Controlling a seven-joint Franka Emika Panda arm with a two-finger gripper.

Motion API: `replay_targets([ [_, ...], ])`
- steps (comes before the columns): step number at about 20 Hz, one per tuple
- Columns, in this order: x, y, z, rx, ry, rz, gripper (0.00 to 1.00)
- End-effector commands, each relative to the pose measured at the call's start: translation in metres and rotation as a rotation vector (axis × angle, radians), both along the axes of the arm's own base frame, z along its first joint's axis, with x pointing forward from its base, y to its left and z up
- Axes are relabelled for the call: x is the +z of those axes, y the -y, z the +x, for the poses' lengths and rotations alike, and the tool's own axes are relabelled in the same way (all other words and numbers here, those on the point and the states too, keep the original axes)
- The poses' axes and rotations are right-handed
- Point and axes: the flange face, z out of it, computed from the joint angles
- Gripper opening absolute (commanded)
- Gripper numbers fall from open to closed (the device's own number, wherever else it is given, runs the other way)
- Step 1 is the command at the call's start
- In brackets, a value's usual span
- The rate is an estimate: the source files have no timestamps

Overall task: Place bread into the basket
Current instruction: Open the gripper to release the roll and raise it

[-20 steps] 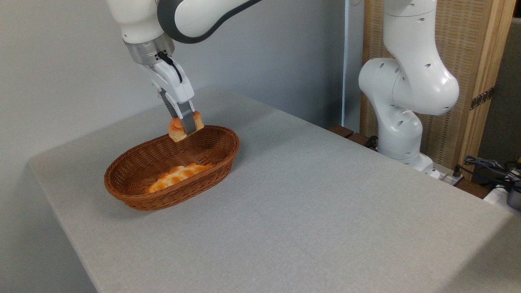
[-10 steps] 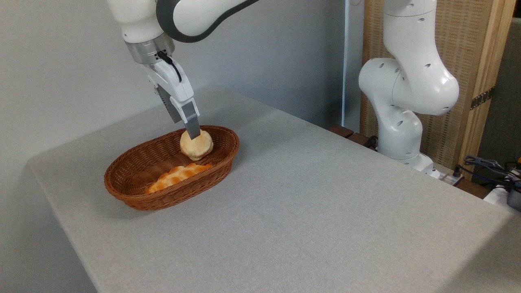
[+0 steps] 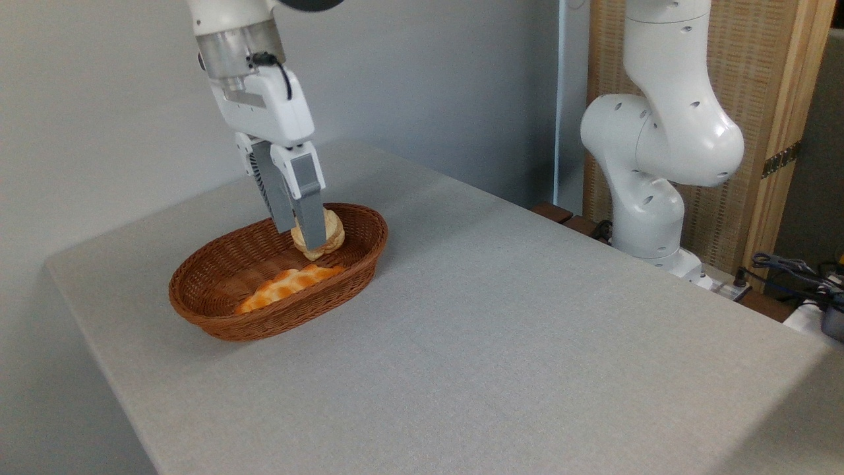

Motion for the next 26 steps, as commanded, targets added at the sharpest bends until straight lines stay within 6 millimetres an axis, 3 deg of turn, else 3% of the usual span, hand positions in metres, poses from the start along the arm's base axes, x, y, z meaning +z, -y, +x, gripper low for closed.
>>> replay_targets([
  [1, 0.037, -0.061, 0.015, 0.125, 0.032, -0.119, 1.00],
  [6, 0.050, -0.106, 0.012, 0.180, 0.019, -0.119, 1.00],
  [9, 0.056, -0.114, 0.007, 0.136, 0.003, -0.116, 1.00],
  [14, 0.067, -0.145, -0.001, 0.196, -0.002, -0.176, 1.00],
  [18, 0.065, -0.132, -0.009, 0.175, -0.048, -0.170, 1.00],
  [26, 0.064, -0.135, 0.000, 0.176, 0.005, -0.179, 1.00],
])
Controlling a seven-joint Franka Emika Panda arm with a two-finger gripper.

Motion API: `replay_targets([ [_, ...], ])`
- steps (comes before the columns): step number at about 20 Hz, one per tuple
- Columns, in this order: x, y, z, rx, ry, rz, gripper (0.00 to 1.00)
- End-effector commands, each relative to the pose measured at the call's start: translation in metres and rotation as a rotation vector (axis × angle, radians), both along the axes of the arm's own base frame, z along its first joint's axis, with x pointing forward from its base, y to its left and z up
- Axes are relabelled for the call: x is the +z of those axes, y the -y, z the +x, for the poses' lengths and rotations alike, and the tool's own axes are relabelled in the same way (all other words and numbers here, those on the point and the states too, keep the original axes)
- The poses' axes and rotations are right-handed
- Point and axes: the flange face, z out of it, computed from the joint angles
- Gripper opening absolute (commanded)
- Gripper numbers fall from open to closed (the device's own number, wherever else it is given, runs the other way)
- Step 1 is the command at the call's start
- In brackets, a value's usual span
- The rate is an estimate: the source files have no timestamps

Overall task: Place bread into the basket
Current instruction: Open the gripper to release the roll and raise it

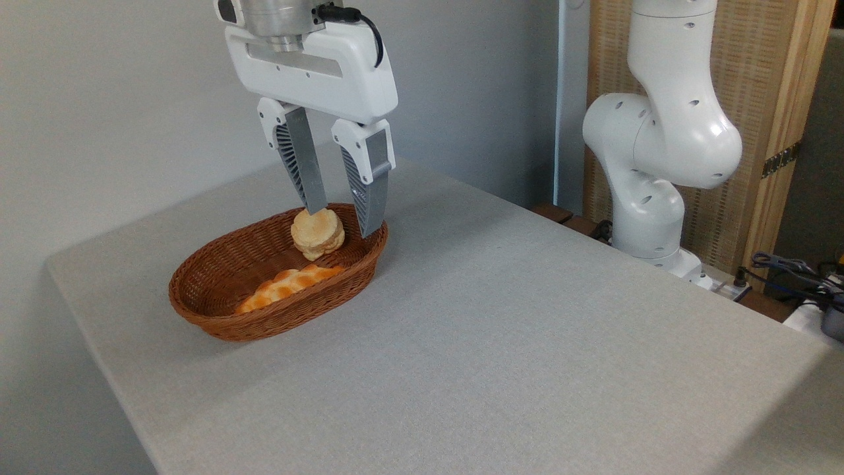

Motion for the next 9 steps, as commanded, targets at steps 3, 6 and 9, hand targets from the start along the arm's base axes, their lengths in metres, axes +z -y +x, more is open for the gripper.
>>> replay_targets([
  [3, -0.0017, -0.0038, 0.0063, 0.002, 0.037, -0.017, 1.00],
  [6, -0.0067, -0.0029, 0.0091, -0.003, 0.030, -0.015, 1.00],
  [9, -0.0083, -0.0040, 0.0102, -0.001, 0.028, -0.012, 1.00],
])
